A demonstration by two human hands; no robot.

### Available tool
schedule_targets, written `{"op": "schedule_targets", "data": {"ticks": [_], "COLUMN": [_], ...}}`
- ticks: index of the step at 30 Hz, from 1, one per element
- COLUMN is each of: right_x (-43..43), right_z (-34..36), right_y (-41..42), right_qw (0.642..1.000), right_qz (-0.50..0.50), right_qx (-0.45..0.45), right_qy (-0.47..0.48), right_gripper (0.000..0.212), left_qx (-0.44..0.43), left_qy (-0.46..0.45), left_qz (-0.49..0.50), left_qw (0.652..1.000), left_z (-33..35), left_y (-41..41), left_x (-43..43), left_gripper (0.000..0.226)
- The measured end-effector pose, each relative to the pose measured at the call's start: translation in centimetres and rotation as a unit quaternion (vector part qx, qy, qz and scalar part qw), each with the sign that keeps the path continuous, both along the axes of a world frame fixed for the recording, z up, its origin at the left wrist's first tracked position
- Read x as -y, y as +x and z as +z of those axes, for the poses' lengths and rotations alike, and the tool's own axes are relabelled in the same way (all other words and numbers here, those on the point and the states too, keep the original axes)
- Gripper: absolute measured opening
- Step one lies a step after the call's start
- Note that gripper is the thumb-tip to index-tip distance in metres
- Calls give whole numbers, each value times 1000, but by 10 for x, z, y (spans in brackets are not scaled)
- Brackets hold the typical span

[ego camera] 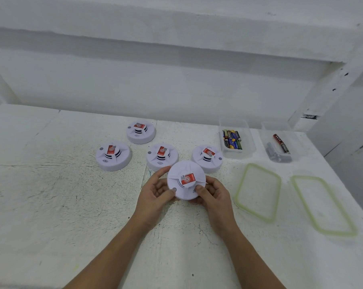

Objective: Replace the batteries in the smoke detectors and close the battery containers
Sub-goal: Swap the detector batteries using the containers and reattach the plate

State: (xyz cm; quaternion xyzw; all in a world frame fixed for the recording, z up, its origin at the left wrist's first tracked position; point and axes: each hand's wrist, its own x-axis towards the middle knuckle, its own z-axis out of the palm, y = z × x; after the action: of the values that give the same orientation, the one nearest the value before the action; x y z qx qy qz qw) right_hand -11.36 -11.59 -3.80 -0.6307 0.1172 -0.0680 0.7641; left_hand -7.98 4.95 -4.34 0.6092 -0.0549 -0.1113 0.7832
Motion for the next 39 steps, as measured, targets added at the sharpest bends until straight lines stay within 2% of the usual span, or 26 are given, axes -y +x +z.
{"op": "schedule_targets", "data": {"ticks": [24, 39], "right_x": [0, 1], "right_z": [-2, -3], "right_y": [1, 1], "right_qw": [1000, 999], "right_qz": [-2, -1], "right_qx": [-9, -11], "right_qy": [-28, -32], "right_gripper": [22, 22], "left_qx": [1, 1], "left_qy": [-9, -14], "left_qz": [3, -3], "left_qw": [1000, 1000], "left_z": [-5, -3], "left_y": [2, 2], "left_x": [1, 0], "left_gripper": [58, 65]}}
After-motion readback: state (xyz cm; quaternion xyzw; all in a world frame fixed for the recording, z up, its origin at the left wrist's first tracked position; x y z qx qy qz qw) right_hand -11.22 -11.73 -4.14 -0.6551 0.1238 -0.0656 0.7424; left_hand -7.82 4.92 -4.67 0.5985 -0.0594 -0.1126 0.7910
